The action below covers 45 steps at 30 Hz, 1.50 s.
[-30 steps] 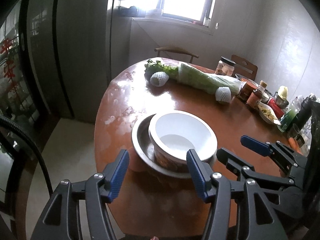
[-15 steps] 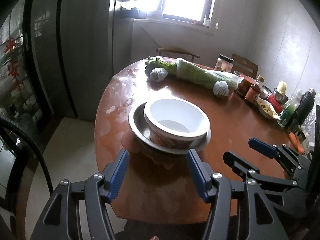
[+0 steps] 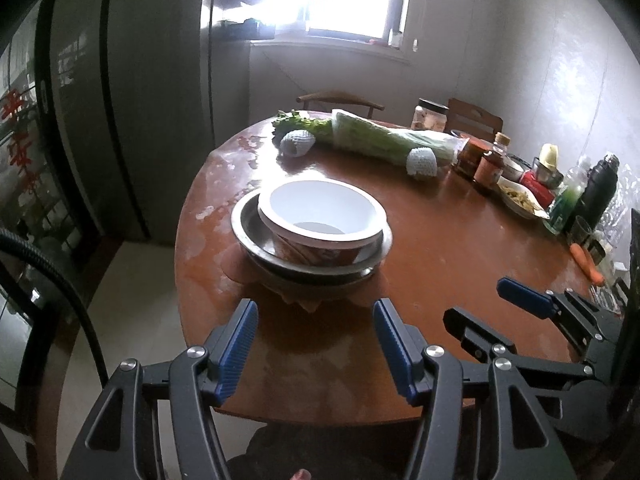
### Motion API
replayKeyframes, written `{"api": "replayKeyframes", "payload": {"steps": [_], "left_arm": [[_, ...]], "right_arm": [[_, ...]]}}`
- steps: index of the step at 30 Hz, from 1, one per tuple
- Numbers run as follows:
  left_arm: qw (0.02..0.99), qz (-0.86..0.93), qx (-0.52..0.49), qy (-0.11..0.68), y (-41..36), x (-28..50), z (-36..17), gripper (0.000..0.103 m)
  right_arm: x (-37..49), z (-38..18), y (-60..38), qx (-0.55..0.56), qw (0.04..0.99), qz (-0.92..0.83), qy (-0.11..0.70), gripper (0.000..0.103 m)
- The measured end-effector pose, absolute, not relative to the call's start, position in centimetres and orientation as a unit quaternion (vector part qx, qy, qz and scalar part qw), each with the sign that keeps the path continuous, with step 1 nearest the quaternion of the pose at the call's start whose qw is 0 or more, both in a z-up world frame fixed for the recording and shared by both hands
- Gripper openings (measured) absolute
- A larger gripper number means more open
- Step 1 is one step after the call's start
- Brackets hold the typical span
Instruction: Organize plates and bowls
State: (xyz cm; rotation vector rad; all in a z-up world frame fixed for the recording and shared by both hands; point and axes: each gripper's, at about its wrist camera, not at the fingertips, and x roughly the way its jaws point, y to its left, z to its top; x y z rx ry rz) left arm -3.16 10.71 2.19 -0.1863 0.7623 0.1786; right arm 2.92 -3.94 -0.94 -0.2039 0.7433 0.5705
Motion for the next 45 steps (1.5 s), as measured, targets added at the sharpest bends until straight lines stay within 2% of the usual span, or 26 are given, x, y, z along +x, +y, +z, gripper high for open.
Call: {"api": "replayKeyframes", "payload": {"steps": [40, 45], "left_arm": [[0.916, 0.095, -0.079, 0.382, 9.6, -4.2, 2.6, 0.061], [0.915, 0.092, -0.088, 0.384, 10.4, -3.9, 1.9, 0.063]], "right_arm": [[1.3, -0.2, -4.9, -0.101, 0.893, 0.270, 0.347, 0.070], [1.5, -0.7, -4.7, -0.100, 0.889, 0.273, 0.353, 0.070]]}}
